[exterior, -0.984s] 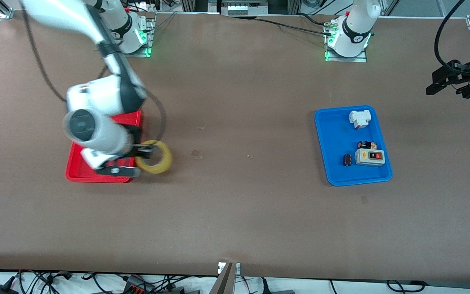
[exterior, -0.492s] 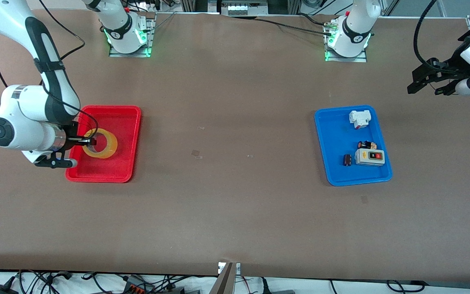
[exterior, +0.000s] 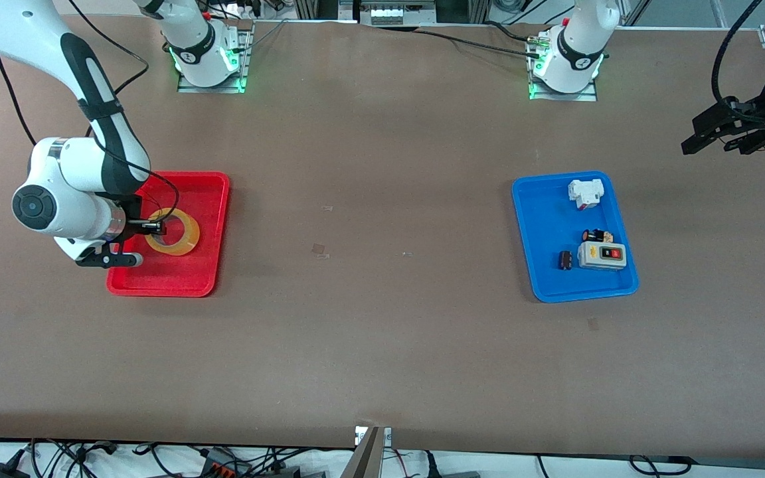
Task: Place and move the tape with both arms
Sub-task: 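Carry the tape into the red tray and lower it with the right gripper, then open the right gripper and lift it away from the tape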
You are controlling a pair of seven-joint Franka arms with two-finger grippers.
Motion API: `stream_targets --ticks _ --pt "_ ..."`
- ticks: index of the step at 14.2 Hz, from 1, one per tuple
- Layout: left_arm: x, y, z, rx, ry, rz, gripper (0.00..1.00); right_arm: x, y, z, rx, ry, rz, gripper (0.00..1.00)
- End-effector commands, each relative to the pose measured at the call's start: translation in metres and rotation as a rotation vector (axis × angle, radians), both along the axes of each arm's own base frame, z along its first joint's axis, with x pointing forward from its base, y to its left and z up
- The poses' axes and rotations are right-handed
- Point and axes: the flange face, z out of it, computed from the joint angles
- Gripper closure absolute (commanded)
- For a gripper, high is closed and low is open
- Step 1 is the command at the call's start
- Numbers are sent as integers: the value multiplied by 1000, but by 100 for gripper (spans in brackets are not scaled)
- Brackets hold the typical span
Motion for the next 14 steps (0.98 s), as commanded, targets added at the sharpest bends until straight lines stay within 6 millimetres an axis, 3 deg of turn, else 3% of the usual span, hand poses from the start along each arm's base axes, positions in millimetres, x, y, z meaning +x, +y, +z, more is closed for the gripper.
stream_targets --ticks 1,2,3,4,5,11,14 --pt "-2 1 4 -16 5 1 0 -15 -4 -5 -2 -29 7 94" --pt "-2 0 2 -18 8 -2 0 -15 -5 -8 -2 -28 1 62" --pt "0 0 -1 -16 9 2 0 -15 -6 -8 -4 -26 -20 3" --pt "2 1 -1 -16 9 3 0 -15 -8 0 -6 -28 -21 0" --pt "1 5 1 -25 5 6 0 -12 -7 27 -12 -37 -21 0" --pt "2 1 8 -36 -7 12 0 32 0 231 -3 -30 -31 0" --pt "2 0 8 -34 -9 12 0 43 9 304 10 -56 -18 0"
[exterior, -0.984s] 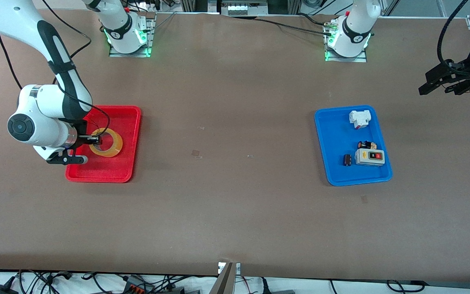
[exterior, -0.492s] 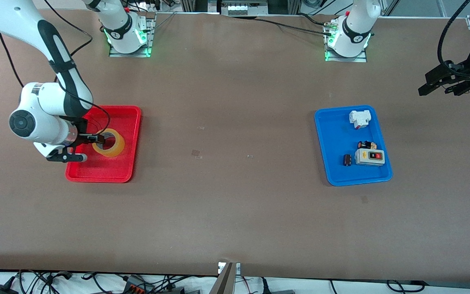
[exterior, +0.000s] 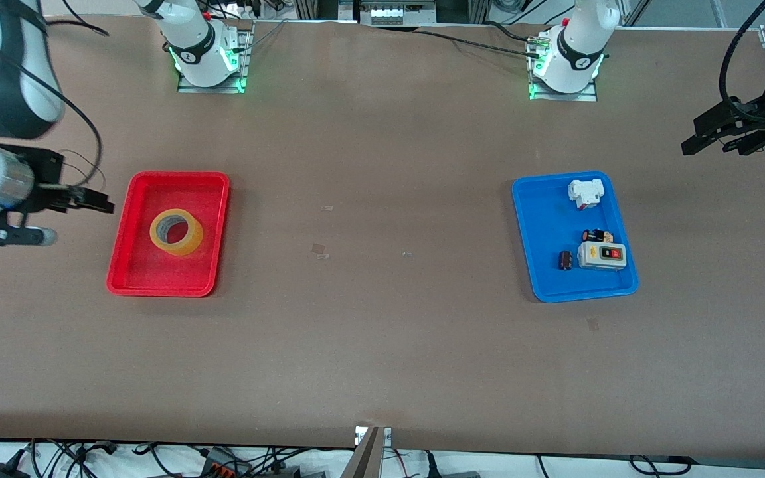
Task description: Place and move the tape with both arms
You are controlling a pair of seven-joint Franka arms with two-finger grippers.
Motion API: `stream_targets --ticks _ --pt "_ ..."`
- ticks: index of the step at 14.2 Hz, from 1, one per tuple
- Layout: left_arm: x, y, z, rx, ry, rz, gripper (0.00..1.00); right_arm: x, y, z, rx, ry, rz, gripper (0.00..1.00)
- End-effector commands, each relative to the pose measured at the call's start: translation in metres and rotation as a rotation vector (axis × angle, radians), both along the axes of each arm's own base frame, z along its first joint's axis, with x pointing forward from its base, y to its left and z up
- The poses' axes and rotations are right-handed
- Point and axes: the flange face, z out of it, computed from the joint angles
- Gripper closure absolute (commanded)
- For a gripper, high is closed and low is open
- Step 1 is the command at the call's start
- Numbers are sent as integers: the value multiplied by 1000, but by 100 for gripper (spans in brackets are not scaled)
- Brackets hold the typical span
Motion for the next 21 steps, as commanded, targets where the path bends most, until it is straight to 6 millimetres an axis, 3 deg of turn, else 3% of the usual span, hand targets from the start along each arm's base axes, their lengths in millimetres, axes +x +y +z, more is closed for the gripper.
stream_targets --ticks 1,6,9,15,17,21 --pt "0 -1 7 -10 -6 5 0 18 9 45 20 -31 32 0" --pt "0 -1 7 -10 -6 6 0 23 21 85 56 -124 42 0" --pt "0 -1 7 -9 -6 5 0 27 25 88 48 -146 39 0" --pt "1 -3 7 -5 -9 2 0 25 10 97 47 -179 24 0" --pt "1 -2 6 -6 -9 2 0 14 14 92 51 -196 32 0" --pt "3 -6 5 -7 -12 -5 0 -40 14 70 66 -205 14 0"
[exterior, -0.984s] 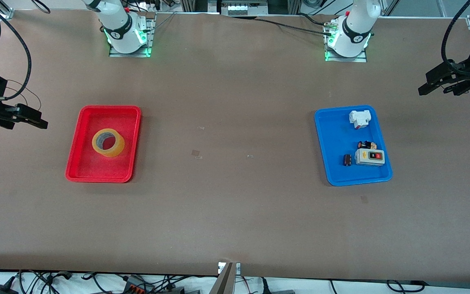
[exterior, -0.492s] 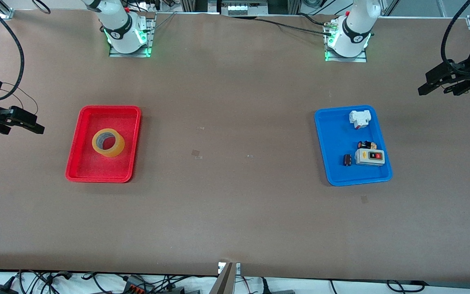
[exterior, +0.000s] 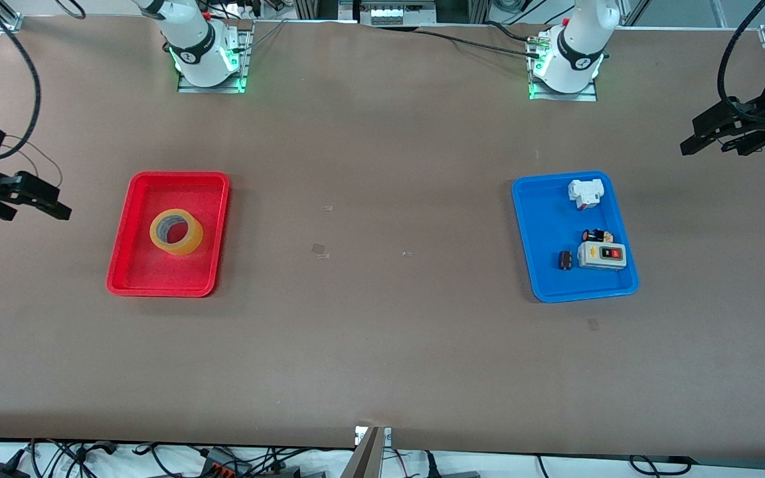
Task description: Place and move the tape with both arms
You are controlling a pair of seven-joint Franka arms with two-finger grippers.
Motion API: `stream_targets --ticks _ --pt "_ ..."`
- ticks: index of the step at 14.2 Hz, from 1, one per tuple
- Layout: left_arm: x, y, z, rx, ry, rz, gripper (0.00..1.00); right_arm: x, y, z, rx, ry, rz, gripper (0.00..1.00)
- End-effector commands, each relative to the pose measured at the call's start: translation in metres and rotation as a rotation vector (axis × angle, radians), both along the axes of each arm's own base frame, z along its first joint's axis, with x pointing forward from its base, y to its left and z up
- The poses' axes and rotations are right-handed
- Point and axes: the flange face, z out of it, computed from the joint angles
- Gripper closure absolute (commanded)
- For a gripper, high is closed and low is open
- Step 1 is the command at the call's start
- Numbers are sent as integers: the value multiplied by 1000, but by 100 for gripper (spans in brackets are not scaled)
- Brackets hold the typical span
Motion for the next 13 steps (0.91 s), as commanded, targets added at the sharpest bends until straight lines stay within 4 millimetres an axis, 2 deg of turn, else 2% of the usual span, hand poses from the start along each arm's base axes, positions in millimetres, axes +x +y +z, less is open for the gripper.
stream_targets --ticks 1,3,7,9,13 --pt "3 -5 4 -6 -8 -4 0 -52 -1 -3 26 6 -3 0" --pt "5 -6 1 -8 -2 -6 0 -60 -3 6 21 -9 10 0" --pt "7 -10 -2 -12 3 -12 0 -61 -2 5 14 23 32 0" --pt "12 -10 8 -7 -21 -12 0 -63 -3 6 9 31 37 0" --pt "18 -8 7 -5 -22 -9 0 -64 -2 6 5 33 49 0"
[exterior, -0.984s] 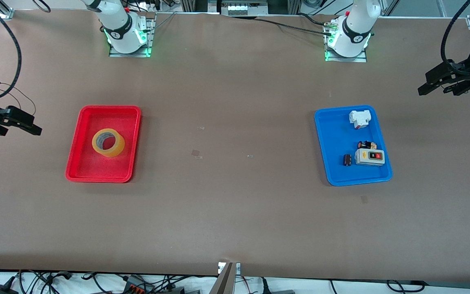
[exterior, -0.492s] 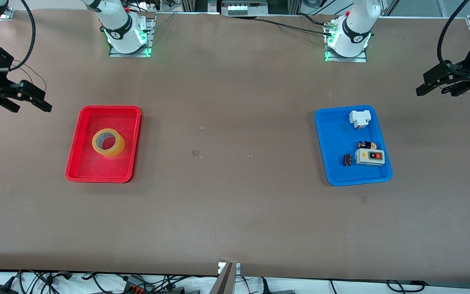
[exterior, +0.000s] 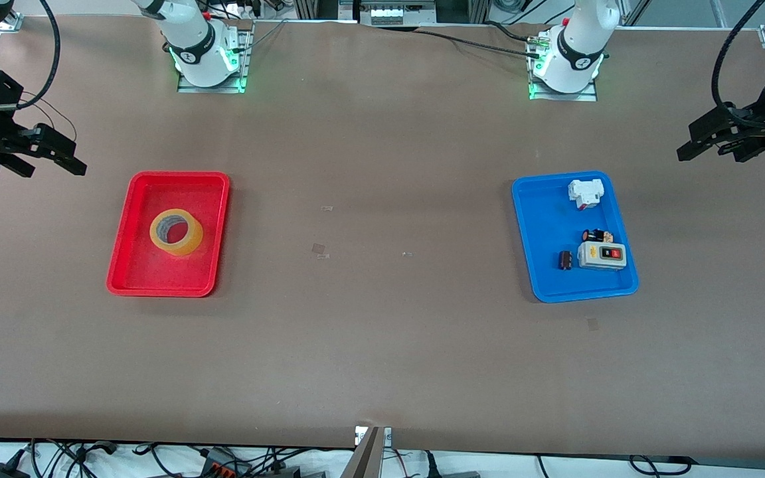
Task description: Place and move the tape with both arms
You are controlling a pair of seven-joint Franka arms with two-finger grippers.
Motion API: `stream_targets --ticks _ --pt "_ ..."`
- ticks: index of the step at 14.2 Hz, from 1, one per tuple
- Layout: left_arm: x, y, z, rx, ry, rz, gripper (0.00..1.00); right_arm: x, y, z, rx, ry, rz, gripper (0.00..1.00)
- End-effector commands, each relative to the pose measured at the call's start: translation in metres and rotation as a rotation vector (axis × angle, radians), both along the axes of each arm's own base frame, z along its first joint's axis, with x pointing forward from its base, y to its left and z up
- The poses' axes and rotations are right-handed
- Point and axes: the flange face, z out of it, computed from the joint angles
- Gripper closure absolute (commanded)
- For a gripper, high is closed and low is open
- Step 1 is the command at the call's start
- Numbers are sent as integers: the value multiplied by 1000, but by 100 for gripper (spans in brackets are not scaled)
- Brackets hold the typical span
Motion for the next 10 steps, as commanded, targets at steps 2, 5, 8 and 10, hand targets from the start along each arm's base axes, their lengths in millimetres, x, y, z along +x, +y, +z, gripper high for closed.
stream_targets --ticks 2,5,8,10 --pt "7 1 4 -4 -2 8 0 -7 -3 4 0 2 15 0" --pt "7 2 4 -4 -2 8 0 -7 0 5 0 0 12 0" --pt "8 1 4 -4 -3 8 0 -8 -3 4 1 15 15 0" --pt "8 1 3 -2 -2 8 0 -10 -4 6 1 28 13 0"
